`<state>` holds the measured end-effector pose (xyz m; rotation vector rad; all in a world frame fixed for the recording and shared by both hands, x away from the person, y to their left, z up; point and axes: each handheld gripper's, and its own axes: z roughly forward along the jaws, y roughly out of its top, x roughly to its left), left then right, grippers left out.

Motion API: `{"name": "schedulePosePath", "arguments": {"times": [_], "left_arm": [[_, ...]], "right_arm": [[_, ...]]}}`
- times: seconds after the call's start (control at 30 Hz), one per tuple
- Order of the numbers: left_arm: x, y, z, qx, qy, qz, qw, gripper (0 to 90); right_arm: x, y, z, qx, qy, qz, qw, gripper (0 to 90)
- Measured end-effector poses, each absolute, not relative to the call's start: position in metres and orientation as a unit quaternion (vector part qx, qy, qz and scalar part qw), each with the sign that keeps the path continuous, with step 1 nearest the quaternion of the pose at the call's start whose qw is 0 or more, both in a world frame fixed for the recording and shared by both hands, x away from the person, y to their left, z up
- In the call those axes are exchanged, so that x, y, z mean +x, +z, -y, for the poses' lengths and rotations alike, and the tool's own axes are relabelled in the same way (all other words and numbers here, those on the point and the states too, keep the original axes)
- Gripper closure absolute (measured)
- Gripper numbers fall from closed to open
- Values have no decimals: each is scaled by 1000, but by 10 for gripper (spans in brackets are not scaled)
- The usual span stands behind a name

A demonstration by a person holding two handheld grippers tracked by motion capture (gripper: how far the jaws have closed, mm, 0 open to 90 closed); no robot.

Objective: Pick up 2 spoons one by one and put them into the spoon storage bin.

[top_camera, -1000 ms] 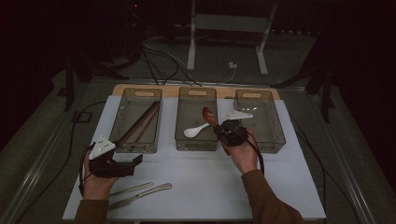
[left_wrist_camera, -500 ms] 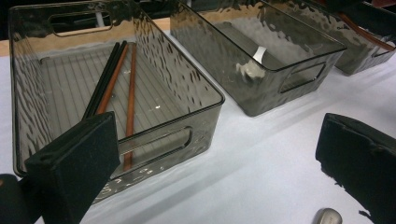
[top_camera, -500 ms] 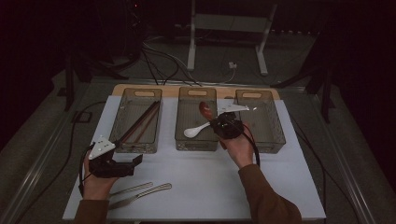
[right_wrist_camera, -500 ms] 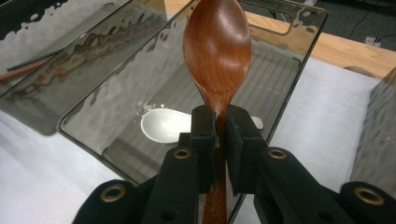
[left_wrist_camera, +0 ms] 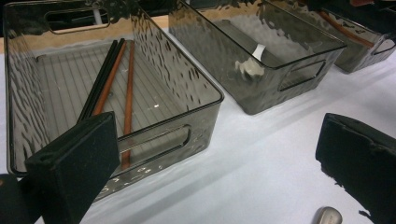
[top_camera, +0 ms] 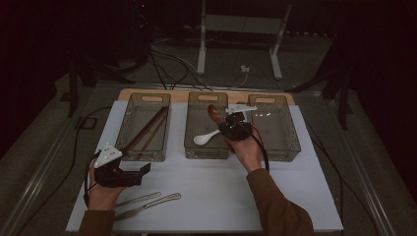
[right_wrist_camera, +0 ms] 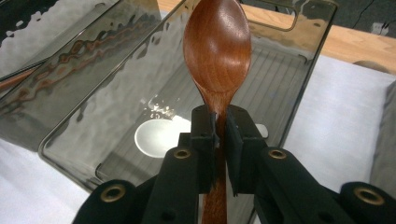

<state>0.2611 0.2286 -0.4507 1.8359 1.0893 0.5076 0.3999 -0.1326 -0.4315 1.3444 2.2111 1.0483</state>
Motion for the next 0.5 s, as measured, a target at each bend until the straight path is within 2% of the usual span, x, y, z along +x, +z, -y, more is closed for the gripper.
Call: {"name": "schedulePosePath", "arguments": {"times": [0.5], "left_arm": [[261, -451, -229, 744, 204, -442, 458, 8]], "right_arm": [[420, -445, 124, 501, 360, -771, 157, 824]]}}
